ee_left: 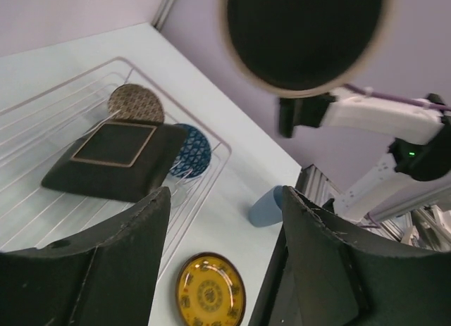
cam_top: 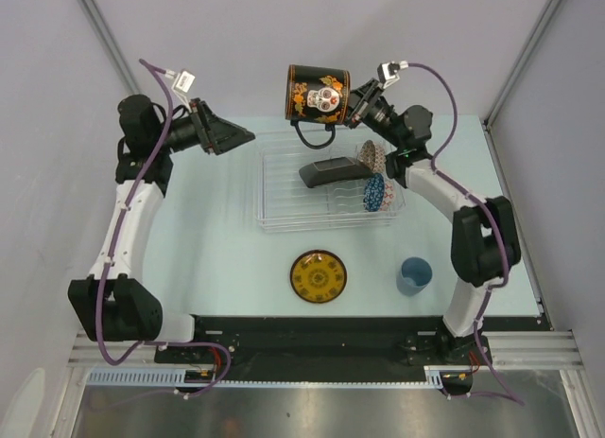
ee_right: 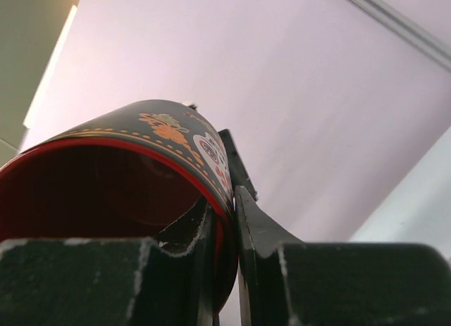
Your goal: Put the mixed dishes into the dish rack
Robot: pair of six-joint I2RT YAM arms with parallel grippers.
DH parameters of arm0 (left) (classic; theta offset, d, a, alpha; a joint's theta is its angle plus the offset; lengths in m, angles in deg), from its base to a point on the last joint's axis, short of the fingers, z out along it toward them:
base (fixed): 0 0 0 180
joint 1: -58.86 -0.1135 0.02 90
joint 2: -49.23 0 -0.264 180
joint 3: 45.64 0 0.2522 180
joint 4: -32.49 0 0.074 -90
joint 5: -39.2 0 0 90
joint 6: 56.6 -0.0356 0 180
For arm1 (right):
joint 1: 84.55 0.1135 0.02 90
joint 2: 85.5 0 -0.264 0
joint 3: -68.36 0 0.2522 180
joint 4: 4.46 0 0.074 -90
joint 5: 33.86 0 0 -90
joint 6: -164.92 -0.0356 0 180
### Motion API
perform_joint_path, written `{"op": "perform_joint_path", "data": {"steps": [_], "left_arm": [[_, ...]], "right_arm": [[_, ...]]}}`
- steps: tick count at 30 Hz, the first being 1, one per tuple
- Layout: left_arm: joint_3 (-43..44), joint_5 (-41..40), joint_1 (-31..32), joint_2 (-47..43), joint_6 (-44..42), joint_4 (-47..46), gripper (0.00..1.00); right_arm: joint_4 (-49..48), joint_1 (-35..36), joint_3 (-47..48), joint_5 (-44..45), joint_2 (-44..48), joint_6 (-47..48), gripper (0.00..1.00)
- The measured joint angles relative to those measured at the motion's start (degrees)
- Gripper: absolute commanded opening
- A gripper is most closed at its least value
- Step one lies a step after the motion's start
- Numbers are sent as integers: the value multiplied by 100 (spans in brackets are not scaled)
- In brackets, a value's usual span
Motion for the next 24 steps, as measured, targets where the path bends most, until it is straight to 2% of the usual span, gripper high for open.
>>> {"op": "perform_joint_path", "data": {"steps": [4,10,24], "left_arm": [[0,-42,400,-9,310,-426,67],[-85,-264,942,-11,361,-754,67],[-125,-590,1309,232,149,-717,68]], "right_arm": [[-625,116,-9,295,-619,-848,0],[-1106,317,-4,704,-892,-1528,0],[-1591,638,199,826,-1113,-1751,0]]}}
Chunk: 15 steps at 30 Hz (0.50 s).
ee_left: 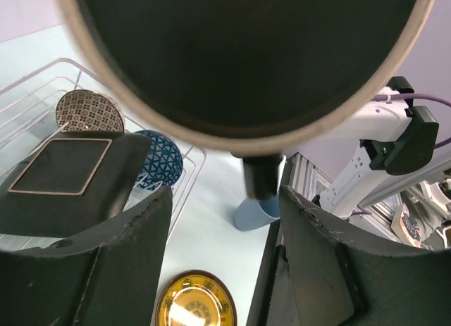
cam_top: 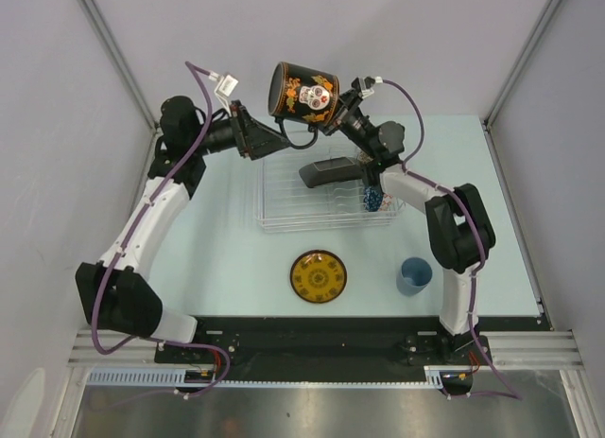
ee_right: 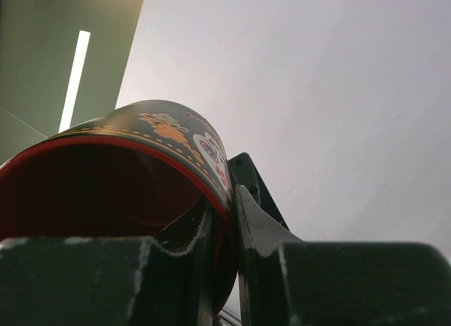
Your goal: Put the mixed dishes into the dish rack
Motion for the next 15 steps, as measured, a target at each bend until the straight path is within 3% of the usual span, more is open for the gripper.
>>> {"op": "perform_joint_path", "data": {"steps": [15], "left_arm": [[341,-166,304,448,127,-83,68]], "right_arm": [[-20,155,225,138,-413,-50,0]]}}
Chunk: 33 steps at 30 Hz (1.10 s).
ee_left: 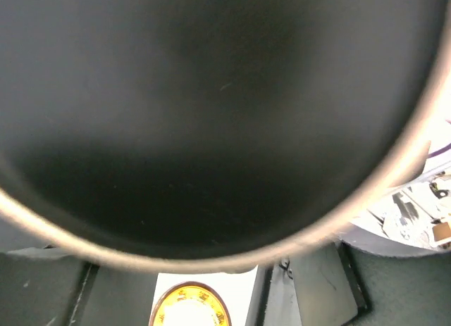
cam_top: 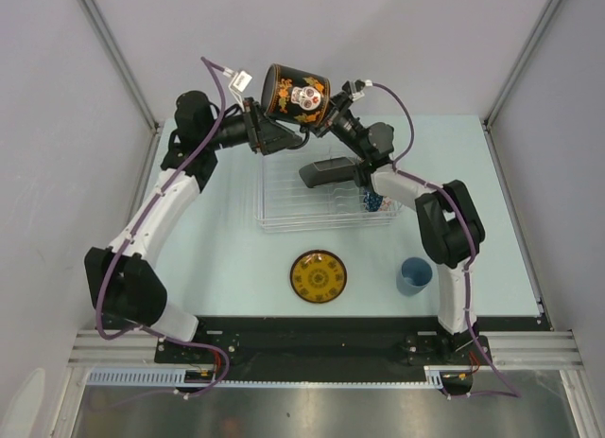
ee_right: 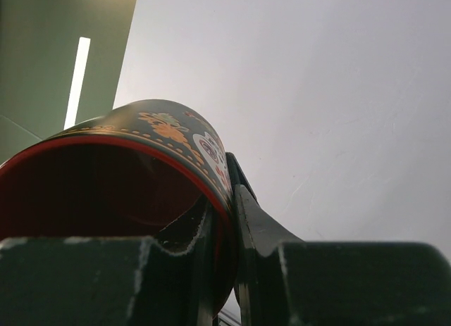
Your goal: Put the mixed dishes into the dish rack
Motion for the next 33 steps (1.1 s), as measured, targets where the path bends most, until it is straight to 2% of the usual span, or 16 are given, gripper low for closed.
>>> {"op": "perform_joint_path", "data": {"steps": [7,18,27,33], "left_arm": [[2,-4,153,94,269,-214,68],[232,0,179,120,656,-459,57],[426,-87,122,144,728,-356,36],[560,-247,15,188,435,391,9]], "right_arm": [[-26,79,544,50,-197,-111,0],[-116,295,710,501,-280,-501,0],[-297,365,562,890,-280,-601,0],[-216,382,345,1097,-280,-590,0]]}}
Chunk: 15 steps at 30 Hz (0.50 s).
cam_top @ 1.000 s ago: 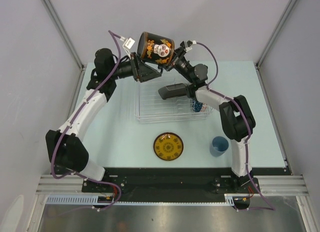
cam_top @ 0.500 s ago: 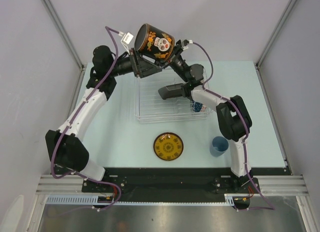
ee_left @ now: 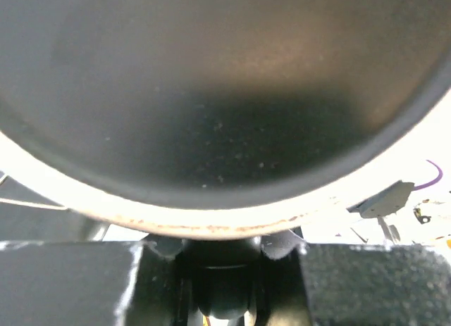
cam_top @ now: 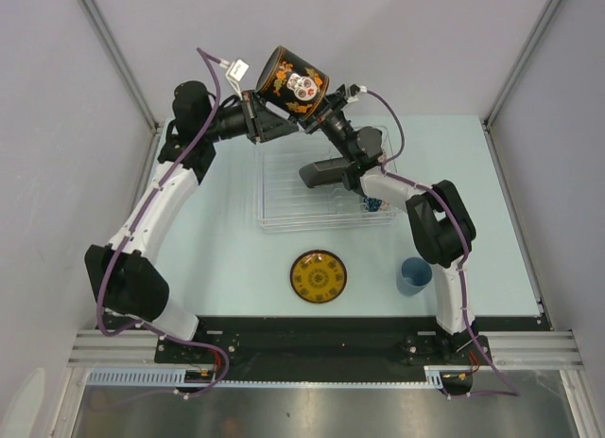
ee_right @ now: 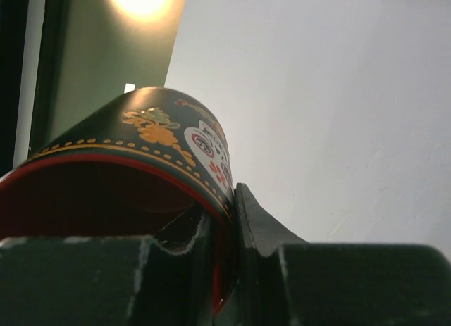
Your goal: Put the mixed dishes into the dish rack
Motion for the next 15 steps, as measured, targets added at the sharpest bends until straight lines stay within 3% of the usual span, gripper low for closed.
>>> {"op": "perform_joint_path", "data": {"steps": [1,11,13,14,15], "left_arm": [[15,-28,-13,20,-55,114,1],[170,-52,-22,48,-286,560,0],[186,-48,-35,48,-308,603,0],[221,-46,-39,48,-319,664,0],[247,-46,-42,50,-343,708,0]], "right_arm": [[9,-4,-15,11,0,44,0],[20,24,-122,42,0,9,0],[17,24,-131,31,0,-13,28],[15,24,-131,20,0,-31,53],[9,24,-131,17,0,-76,65]]}}
